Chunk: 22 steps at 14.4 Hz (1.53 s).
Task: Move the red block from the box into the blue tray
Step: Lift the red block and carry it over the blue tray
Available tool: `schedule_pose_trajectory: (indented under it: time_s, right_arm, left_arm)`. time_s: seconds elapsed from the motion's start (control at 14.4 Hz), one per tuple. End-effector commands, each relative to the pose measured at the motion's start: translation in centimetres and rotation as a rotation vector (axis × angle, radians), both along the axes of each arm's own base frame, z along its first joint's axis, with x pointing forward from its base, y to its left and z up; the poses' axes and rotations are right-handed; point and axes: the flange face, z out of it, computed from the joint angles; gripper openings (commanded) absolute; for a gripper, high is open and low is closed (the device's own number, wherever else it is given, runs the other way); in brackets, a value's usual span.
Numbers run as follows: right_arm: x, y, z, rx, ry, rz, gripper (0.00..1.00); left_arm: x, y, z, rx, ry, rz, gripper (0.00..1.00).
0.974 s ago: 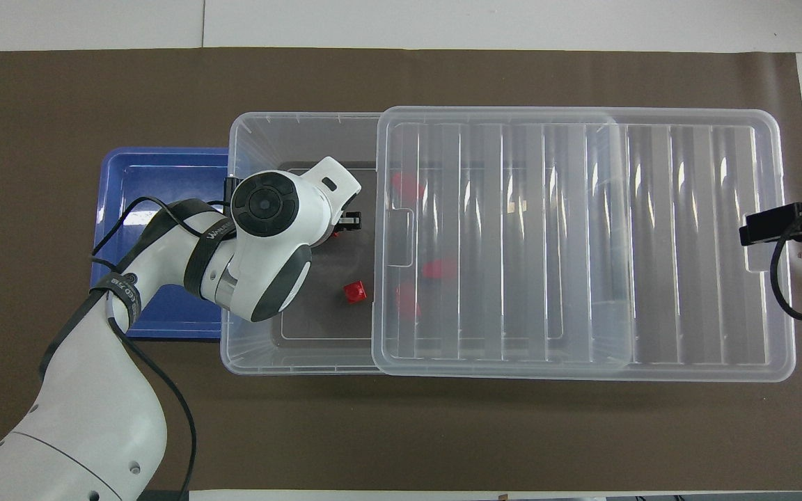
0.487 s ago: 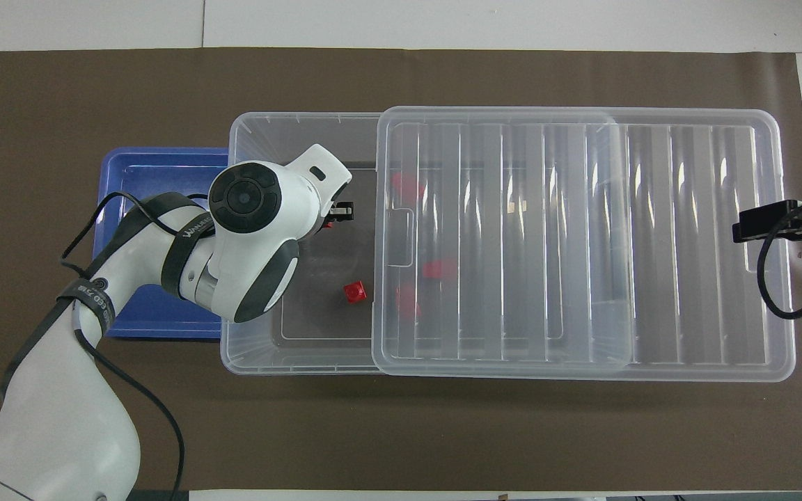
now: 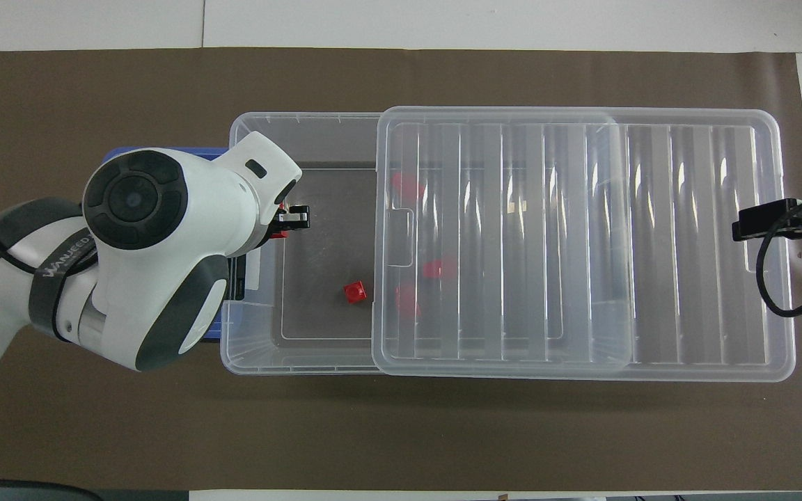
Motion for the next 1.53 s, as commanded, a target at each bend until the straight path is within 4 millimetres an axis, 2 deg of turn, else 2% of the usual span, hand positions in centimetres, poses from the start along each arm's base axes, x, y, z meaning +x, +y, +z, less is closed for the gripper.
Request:
schedule_pose_trajectory:
  time_s: [0.0, 0.14, 0.28, 0.49, 0.56, 0.63, 0.7, 0.9, 1.04, 1.18, 1.32, 1.39, 1.46]
  right_arm:
    - [0.6, -1.5, -1.0, -0.034, -0.012, -0.020, 1.00]
    - [0.4, -2.4, -1.9, -0.039, -0.027, -0.032, 1.00]
    - [0.4, -4.2, -3.3, -0.045, -0.043, 0.022, 1.00]
    - [-0.2, -5.4, -4.1, -0.053, -0.048, 0.083, 1.00]
    - [-0.3, -6.2, -4.0, -0.054, -0.053, 0.092, 0.74]
    - [-0.4, -6.7, -4.1, -0.055, -0.050, 0.119, 0.19]
    - [-0.7, -8.0, -4.7, -0.053, -0.040, 0.117, 0.00]
    - [-0.8, -13.6, -7.4, -0.045, -0.029, 0.136, 0.00]
    - [-0.8, -17.1, -9.2, -0.038, -0.024, 0.082, 0.00]
    - [-0.3, -17.6, -10.9, -0.031, -0.001, 0.068, 0.00]
    - [0.1, -18.0, -11.8, -0.032, -0.002, 0.056, 0.00]
    - [0.2, -18.0, -12.0, -0.029, 0.000, 0.020, 0.00]
    - [0.3, -17.5, -12.1, -0.021, 0.001, -0.013, 0.00]
  left_arm:
    - [-0.4, 4.7, 0.9, 0.051, 0.042, -0.026, 0.00]
    - [-0.1, 8.4, -0.5, 0.066, 0.060, -0.053, 0.00]
    - [0.3, 12.9, -2.4, 0.066, 0.031, -0.089, 0.00]
    - [1.3, 16.5, -5.9, 0.062, -0.010, -0.109, 0.00]
    - [1.6, 17.7, -7.4, 0.062, -0.020, -0.116, 0.00]
    - [1.8, 19.0, -9.1, 0.063, -0.033, -0.127, 0.00]
    - [2.0, 19.7, -10.7, 0.061, -0.043, -0.132, 0.00]
    - [3.2, 20.0, -14.4, 0.051, -0.063, -0.133, 0.00]
    - [3.6, 20.0, -16.6, 0.048, -0.057, -0.136, 0.00]
    - [4.0, 21.2, -18.3, 0.045, -0.056, -0.118, 0.00]
    - [4.0, 21.3, -19.1, 0.045, -0.039, -0.116, 0.00]
    - [4.0, 22.1, -19.1, 0.046, -0.031, -0.099, 0.00]
    - [4.0, 22.4, -19.1, 0.046, -0.030, -0.095, 0.41]
